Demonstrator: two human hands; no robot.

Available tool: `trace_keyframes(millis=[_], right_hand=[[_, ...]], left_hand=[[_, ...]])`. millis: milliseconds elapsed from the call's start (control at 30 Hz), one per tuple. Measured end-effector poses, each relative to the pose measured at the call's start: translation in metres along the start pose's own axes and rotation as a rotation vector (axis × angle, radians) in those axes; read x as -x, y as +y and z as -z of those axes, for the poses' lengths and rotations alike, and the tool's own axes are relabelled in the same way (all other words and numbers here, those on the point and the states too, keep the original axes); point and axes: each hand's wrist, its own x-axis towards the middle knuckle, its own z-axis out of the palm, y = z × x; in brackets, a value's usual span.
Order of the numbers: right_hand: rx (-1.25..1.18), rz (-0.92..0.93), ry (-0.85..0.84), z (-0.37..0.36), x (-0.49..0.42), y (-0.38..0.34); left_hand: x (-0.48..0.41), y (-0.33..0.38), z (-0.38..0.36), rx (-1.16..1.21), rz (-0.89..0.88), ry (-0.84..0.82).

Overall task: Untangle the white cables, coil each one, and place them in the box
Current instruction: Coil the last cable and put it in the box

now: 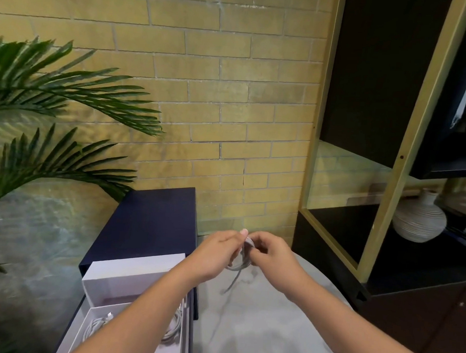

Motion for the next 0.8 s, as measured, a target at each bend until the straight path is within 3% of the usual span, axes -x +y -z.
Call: trace_keyframes(millis=[167, 333, 500, 667, 800], right_hand=[[-0.366, -0.206, -0.125, 0.002, -0.001, -0.006], [-0.536, -0.241, -0.182, 0.003, -0.002, -0.015], [-0.501, -0.192, -0.229, 0.011, -0.005, -0.015], [-0.317, -0.150, -0.255, 0.014, -0.007, -0.013], [0.135, 0.031, 0.065, 0.007, -0.002, -0.012]], left_hand=[[0.000, -0.007, -0.003, -0.164, -0.025, 0.048], [0.000, -0.007, -0.007, -0.216, -0.056, 0.124], [0.003, -0.008, -0.002, -0.083, -0.107, 0.024], [0.004, -0.012, -0.004, -0.162, -0.116, -0.008], [0.000, -0.016, -0.010, -0.210, -0.081, 0.158]])
